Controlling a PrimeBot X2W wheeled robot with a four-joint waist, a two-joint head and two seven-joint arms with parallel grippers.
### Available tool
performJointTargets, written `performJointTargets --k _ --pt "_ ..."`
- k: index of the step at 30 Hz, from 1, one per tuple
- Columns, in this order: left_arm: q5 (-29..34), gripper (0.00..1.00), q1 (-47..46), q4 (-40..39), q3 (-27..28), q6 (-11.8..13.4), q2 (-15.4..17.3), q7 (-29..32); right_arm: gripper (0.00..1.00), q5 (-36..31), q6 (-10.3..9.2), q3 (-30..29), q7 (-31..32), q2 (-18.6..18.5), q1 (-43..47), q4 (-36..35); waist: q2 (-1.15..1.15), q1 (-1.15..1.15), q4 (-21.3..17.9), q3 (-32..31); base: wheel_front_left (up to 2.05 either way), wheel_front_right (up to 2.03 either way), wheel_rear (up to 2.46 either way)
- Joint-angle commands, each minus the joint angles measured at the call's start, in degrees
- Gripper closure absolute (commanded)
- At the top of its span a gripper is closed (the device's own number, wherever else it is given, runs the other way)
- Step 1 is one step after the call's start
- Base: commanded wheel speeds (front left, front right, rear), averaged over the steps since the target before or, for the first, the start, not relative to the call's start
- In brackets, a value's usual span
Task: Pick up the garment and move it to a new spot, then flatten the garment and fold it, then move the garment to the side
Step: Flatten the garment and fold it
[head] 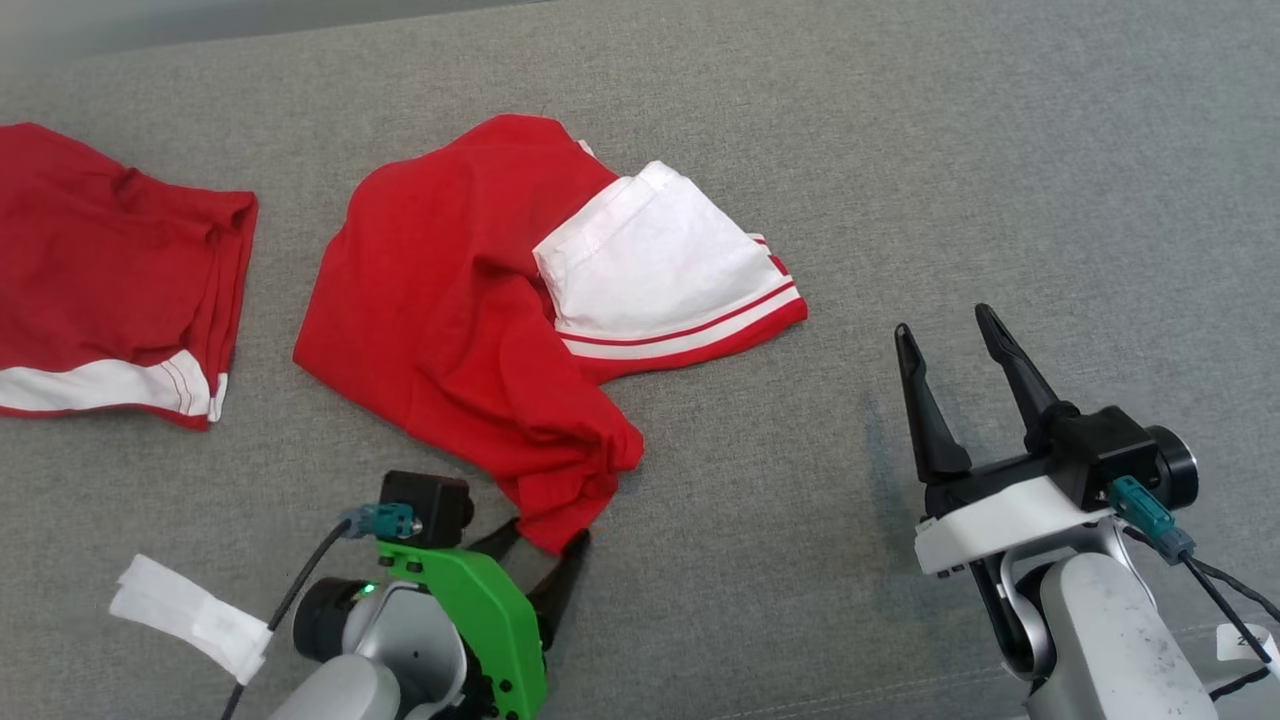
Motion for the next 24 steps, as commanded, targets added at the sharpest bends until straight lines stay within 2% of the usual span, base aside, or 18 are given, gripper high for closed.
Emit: performJointTargets --k 1,2,4,5,8,13,19,24 --pt "-0.49 0.0 -1.09 0.95 -0.18 -0.75 -0.51 -0.05 0.0 -0.16 -0.01 -0.17 -0.18 -0.36 -0.41 -0.05 0.0 0.0 -0.21 0.1 0.0 0.0 0.0" --pt "-0.93 0.0 -1.44 2.04 -0.1 -1.1 -0.8 -0.14 0.0 -0.18 -0.01 -0.24 -0.18 -0.31 -0.28 -0.11 0.0 0.0 -0.33 0.16 0.0 0.0 0.0" --pt "-0.74 0.88 -1.98 4.07 -0.01 -1.42 -1.27 -0.81 0.0 -0.11 -0.01 -0.26 -0.18 -0.33 -0.08 -0.08 0.0 0.0 -0.68 0.23 0.0 0.0 0.0" --pt "-0.94 1.0 -2.25 4.55 0.31 -1.67 -1.48 -1.42 0.0 -0.04 -0.01 -0.27 -0.18 -0.33 0.0 -0.06 0.0 0.0 -0.86 0.27 0.0 0.0 0.0" --pt "-1.97 1.0 -2.32 3.88 1.41 -3.14 -0.34 -2.15 0.0 0.18 -0.01 -0.56 -0.18 -0.29 0.36 -0.16 0.0 0.0 -1.19 0.29 0.0 0.0 0.0" --pt "-3.0 1.0 0.19 -2.42 3.69 -3.75 4.84 -1.8 0.0 0.29 -0.01 -1.22 -0.18 -0.25 0.86 -0.35 0.0 0.0 -1.27 0.21 0.0 0.0 0.0" --pt "-3.67 1.0 4.93 -13.83 8.75 -1.44 13.97 -0.8 0.0 -0.1 -0.01 -2.05 -0.18 -0.2 1.29 -0.58 0.0 0.0 0.17 -0.06 0.0 0.0 0.0" --pt "-5.8 1.0 9.12 -20.8 13.5 1.17 19.07 -0.99 0.0 -0.22 -0.01 -2.06 -0.18 -0.19 1.12 -0.48 0.0 0.0 1.66 -0.34 0.0 0.0 0.0"
